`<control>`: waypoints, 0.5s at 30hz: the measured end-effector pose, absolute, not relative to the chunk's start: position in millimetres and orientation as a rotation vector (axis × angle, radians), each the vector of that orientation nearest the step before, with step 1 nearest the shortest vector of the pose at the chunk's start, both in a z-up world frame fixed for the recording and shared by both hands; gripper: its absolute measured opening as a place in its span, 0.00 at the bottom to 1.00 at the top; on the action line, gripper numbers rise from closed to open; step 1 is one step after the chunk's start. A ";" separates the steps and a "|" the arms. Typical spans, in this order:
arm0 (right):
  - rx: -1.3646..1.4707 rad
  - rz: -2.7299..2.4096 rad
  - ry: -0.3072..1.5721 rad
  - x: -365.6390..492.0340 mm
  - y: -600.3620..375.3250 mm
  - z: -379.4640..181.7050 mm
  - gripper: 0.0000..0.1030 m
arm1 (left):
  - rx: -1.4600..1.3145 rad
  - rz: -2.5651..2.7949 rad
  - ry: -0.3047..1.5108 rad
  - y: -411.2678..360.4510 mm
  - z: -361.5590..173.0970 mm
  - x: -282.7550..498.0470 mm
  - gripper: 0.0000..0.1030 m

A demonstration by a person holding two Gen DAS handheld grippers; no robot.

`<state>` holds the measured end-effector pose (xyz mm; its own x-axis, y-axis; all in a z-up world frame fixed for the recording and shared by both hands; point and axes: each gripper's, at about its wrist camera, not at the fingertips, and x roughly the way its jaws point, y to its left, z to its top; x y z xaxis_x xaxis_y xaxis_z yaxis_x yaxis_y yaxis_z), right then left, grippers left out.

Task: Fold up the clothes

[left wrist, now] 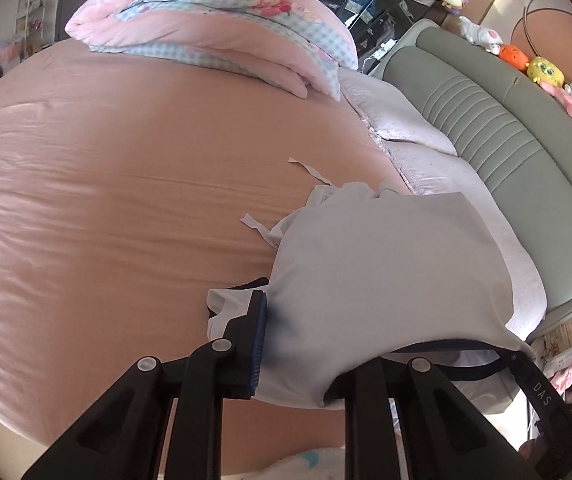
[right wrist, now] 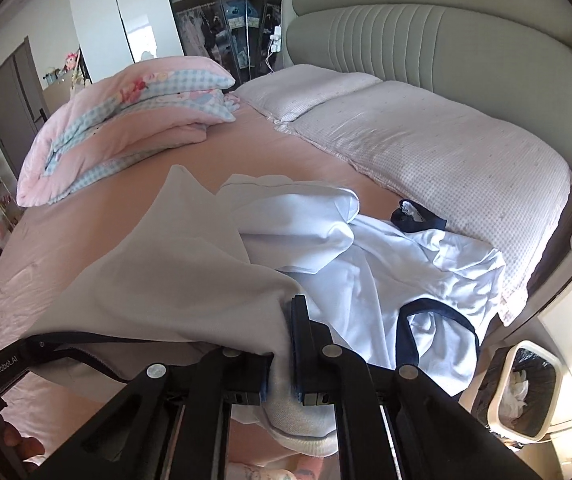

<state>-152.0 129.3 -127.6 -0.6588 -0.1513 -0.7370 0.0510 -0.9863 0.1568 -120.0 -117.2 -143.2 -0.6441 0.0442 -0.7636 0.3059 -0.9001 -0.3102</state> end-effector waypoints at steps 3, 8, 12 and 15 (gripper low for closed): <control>1.258 -2.779 -0.090 -153.4 121.1 -129.0 0.06 | 1.255 -2.677 0.551 -107.1 -140.8 -120.4 0.15; 1.274 -2.758 -0.019 -154.8 113.9 -128.5 0.06 | 1.236 -2.680 0.499 -103.3 -137.1 -122.7 0.10; 1.284 -2.789 0.004 -158.2 112.3 -125.0 0.05 | 1.208 -2.685 0.472 -104.1 -130.7 -123.4 0.09; 1.294 -2.840 0.036 -163.3 107.0 -120.4 0.05 | 1.184 -2.675 0.415 -102.9 -124.3 -127.3 0.09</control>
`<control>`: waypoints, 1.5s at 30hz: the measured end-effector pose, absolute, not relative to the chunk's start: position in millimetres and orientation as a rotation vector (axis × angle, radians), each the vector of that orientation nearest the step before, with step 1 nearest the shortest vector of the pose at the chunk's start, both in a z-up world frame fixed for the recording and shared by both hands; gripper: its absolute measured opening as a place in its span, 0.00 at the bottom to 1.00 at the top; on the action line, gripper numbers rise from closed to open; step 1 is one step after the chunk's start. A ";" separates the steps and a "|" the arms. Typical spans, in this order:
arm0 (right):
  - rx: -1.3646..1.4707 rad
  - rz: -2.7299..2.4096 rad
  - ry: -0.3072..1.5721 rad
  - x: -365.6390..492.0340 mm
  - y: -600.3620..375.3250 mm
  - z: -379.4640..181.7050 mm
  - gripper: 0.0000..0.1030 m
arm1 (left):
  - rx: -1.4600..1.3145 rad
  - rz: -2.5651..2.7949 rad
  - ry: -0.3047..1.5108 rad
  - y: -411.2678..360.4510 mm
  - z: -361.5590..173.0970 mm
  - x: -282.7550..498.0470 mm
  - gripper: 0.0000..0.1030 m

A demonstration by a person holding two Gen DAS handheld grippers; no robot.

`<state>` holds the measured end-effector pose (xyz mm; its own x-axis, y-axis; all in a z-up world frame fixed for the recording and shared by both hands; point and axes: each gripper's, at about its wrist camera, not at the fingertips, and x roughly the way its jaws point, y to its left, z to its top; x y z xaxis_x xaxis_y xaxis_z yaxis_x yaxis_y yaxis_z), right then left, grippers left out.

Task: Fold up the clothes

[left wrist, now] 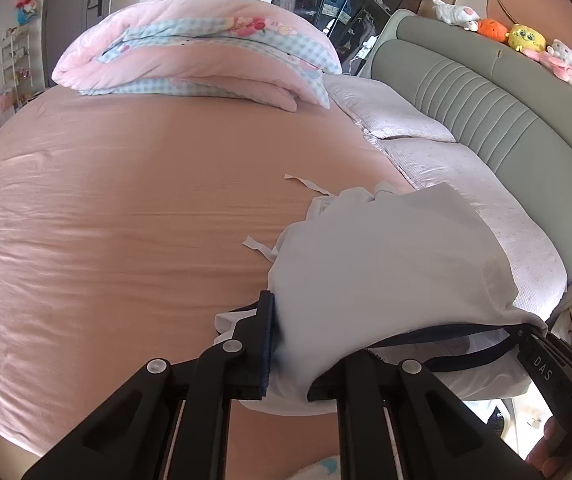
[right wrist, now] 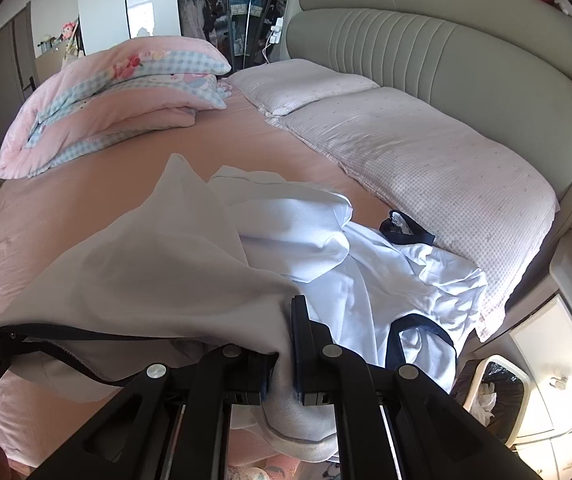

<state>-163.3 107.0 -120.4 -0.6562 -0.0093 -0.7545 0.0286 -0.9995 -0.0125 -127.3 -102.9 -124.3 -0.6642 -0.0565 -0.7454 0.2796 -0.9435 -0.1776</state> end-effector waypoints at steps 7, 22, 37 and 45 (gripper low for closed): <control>1.084 -2.989 0.265 -159.9 78.9 -78.3 0.05 | 1.096 -2.654 0.450 -122.3 -98.0 -121.8 0.09; 0.754 -2.983 0.396 -128.6 5.6 4.8 0.05 | 0.750 -2.616 0.202 -166.2 12.8 -66.9 0.09; 0.430 -2.885 0.447 -81.9 -69.2 83.1 0.05 | 0.530 -2.497 0.088 -216.3 86.8 0.7 0.09; 0.359 -2.826 0.462 -78.8 -106.3 102.4 0.05 | 0.490 -2.438 0.074 -244.1 104.4 6.6 0.09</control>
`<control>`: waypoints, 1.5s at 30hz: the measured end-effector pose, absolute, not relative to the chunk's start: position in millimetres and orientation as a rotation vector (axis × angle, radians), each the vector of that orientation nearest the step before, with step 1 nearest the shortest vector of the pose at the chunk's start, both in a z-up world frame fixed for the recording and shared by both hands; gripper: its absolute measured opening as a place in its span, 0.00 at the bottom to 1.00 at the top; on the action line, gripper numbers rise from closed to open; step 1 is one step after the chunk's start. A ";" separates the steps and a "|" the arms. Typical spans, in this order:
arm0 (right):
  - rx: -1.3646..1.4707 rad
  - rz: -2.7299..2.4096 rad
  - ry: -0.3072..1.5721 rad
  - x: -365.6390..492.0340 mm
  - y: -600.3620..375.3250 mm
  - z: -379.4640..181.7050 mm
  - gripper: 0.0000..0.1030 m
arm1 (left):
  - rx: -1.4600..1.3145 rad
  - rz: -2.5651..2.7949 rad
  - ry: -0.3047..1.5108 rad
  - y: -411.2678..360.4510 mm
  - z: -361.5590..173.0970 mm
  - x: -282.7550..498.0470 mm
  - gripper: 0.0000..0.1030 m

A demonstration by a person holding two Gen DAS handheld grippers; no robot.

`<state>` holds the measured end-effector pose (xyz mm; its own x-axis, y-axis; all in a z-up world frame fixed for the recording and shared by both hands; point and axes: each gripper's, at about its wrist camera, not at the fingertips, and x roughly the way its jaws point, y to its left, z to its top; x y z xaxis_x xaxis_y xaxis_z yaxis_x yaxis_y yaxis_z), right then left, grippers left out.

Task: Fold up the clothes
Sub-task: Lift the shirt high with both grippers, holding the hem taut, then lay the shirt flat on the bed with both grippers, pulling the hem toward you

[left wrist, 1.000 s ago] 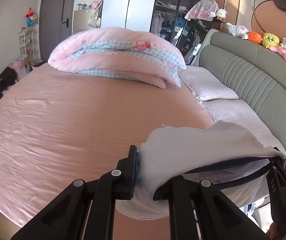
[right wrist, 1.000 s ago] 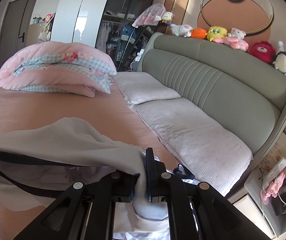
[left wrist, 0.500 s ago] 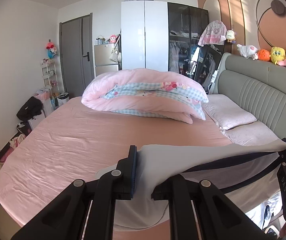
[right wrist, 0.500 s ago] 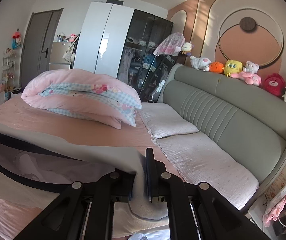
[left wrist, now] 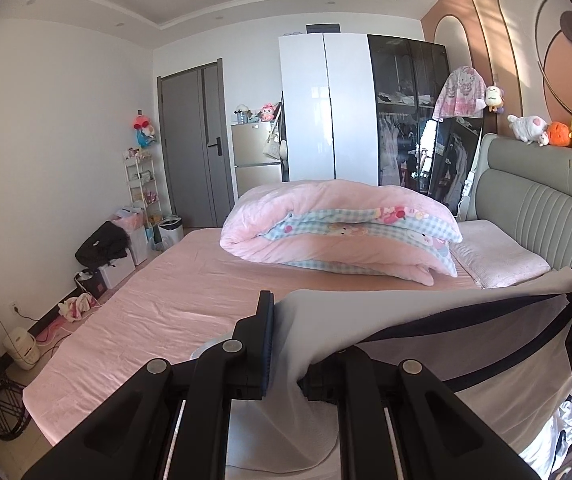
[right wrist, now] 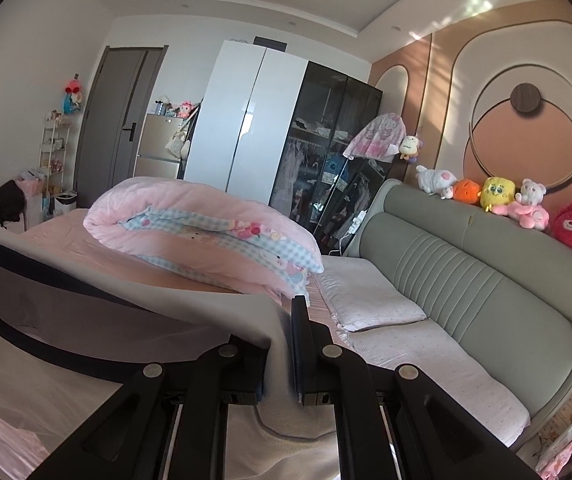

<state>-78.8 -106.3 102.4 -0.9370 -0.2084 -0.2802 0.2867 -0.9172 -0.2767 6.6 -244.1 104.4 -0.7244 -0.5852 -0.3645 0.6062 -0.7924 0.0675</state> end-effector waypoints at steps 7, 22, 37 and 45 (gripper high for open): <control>0.360 -2.793 0.493 -97.0 -137.6 106.2 0.05 | 0.532 -2.411 0.062 -271.4 99.8 -14.3 0.09; 0.333 -2.794 0.514 -202.5 -205.5 126.8 0.05 | 0.546 -2.388 -0.004 -329.9 122.4 -120.9 0.09; 0.172 -2.820 0.437 -231.8 -229.8 150.5 0.05 | 0.360 -2.355 -0.207 -330.9 123.4 -125.0 0.11; 0.702 -2.645 0.605 -221.6 -223.1 -20.9 0.05 | 0.865 -2.313 0.107 -337.9 -57.6 -104.1 0.11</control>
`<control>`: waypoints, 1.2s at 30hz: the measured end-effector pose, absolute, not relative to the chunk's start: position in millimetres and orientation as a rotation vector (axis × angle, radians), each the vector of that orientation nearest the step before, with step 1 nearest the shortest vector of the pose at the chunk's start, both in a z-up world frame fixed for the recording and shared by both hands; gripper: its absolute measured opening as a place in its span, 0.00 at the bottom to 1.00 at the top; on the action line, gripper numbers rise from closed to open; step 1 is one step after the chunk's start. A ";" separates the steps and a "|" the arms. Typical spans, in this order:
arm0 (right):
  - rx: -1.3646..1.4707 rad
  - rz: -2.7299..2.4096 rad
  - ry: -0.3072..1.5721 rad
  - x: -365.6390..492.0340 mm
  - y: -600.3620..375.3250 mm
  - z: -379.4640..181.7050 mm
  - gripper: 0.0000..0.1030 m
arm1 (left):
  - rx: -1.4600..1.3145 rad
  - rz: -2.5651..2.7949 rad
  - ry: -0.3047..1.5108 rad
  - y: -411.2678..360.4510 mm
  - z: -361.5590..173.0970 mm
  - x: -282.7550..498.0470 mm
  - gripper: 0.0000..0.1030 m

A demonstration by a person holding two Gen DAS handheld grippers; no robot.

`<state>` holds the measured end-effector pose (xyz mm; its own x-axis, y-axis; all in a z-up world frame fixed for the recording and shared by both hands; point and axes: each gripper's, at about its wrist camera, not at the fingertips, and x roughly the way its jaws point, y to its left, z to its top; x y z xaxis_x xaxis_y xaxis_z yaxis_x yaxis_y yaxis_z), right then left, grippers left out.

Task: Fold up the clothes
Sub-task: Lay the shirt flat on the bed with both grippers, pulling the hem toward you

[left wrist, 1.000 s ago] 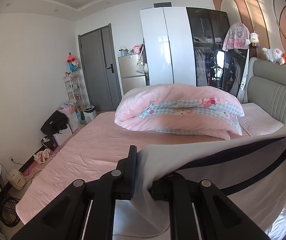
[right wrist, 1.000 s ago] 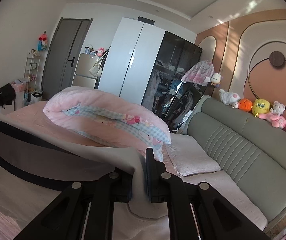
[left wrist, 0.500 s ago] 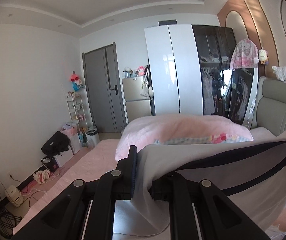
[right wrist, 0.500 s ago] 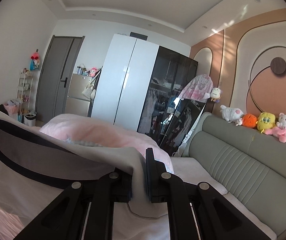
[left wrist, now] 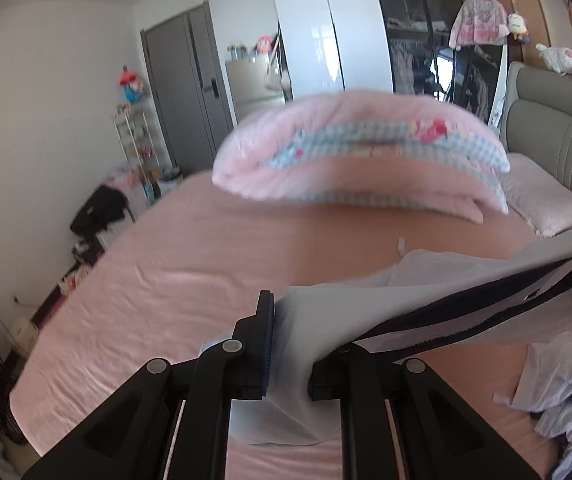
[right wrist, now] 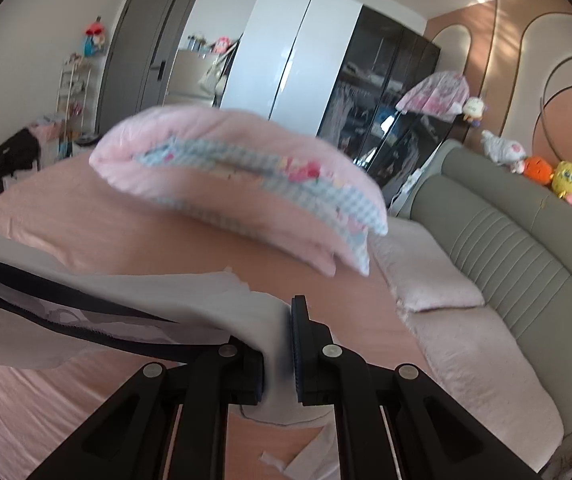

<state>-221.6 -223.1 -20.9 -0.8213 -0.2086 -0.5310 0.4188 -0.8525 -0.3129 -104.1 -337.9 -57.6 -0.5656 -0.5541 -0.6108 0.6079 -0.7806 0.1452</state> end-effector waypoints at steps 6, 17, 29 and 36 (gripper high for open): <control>0.945 -2.562 0.647 -195.1 -198.1 -108.5 0.05 | 1.040 -2.284 0.144 -309.2 -124.5 -79.9 0.11; 1.059 -2.552 0.615 -168.2 -170.7 -138.2 0.05 | 1.096 -2.282 0.054 -278.4 -151.3 -51.4 0.11; 1.175 -2.495 0.618 -138.9 -150.1 -169.3 0.06 | 1.200 -2.263 0.072 -259.9 -182.6 -18.4 0.12; 1.218 -2.473 0.619 -122.0 -140.0 -180.6 0.06 | 1.242 -2.244 0.078 -247.3 -195.5 0.4 0.12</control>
<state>-122.0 -140.0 -180.6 -0.5882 -0.0879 -0.8040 0.4561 -0.8570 -0.2400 0.4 -247.3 -195.5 -0.4083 -0.4487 -0.7950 0.5025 -0.8375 0.2147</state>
